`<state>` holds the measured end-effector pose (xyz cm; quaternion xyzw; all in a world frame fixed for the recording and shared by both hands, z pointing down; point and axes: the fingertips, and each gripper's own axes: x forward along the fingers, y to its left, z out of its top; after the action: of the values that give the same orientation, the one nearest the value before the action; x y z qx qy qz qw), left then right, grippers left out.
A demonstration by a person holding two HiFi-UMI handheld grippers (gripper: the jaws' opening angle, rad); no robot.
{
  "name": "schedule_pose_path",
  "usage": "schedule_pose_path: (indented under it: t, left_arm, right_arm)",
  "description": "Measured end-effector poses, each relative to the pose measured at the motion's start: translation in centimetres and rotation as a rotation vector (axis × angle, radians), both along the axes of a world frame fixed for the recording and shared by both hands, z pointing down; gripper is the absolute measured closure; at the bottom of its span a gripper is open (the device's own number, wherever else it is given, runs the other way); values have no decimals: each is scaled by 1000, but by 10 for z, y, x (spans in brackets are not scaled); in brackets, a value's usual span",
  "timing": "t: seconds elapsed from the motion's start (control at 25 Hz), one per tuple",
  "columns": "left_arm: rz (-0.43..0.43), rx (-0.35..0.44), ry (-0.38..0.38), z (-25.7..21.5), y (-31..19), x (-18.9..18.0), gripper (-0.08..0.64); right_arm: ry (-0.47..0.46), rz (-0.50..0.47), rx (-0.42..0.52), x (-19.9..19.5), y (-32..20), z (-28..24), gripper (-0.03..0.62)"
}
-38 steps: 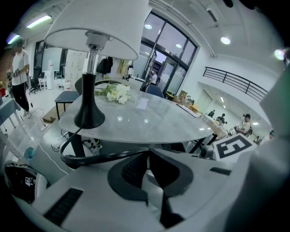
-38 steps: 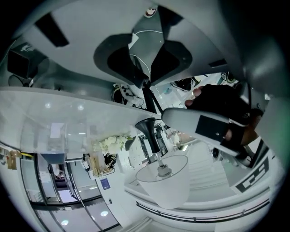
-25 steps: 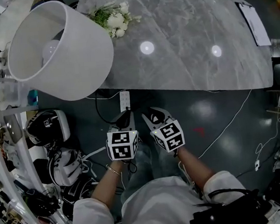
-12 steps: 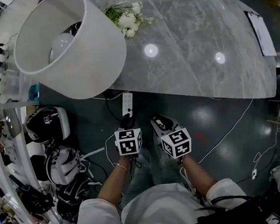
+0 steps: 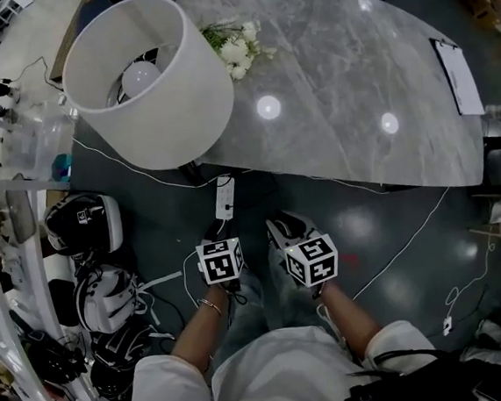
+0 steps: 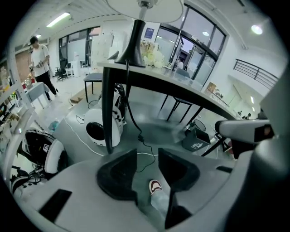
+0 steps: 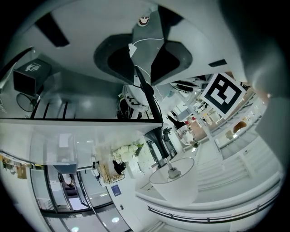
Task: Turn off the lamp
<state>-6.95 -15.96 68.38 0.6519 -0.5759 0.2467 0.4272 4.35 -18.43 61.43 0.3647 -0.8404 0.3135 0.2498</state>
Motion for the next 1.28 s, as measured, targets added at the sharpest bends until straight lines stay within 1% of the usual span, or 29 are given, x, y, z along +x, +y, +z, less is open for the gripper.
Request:
schedule_pose_path:
  t: [0.16, 0.32, 0.48, 0.6, 0.68, 0.72, 0.84, 1.08, 1.28]
  left_arm:
    - [-29, 52, -9, -37, 1, -5, 414]
    - [-64, 128, 28, -87, 3, -11, 416]
    - [-127, 223, 57, -139, -8, -21, 489]
    - [-162, 280, 97, -175, -14, -19, 494]
    - [-181, 319, 103, -194, -17, -19, 504]
    - [-187, 339, 94, -203, -18, -20, 524]
    - [-181, 400, 59, -227, -23, -24, 543]
    - [-178, 495, 14, -266, -27, -33, 551]
    - [-179, 592, -44, -305, -32, -38, 552]
  right_arm:
    - [-2, 13, -3, 0, -1, -15, 485]
    - [-20, 40, -7, -7, 3, -36, 486]
    - [-30, 46, 46, -17, -13, -65, 533]
    - [-59, 48, 73, -22, -24, -92, 559]
    - [-81, 44, 86, -26, -27, -109, 575]
    - [-92, 39, 93, -29, -29, -117, 580]
    - [-121, 15, 130, -39, -33, -147, 583]
    - [-143, -16, 221, -48, -45, -194, 583]
    - [-164, -23, 267, -48, -55, -221, 586]
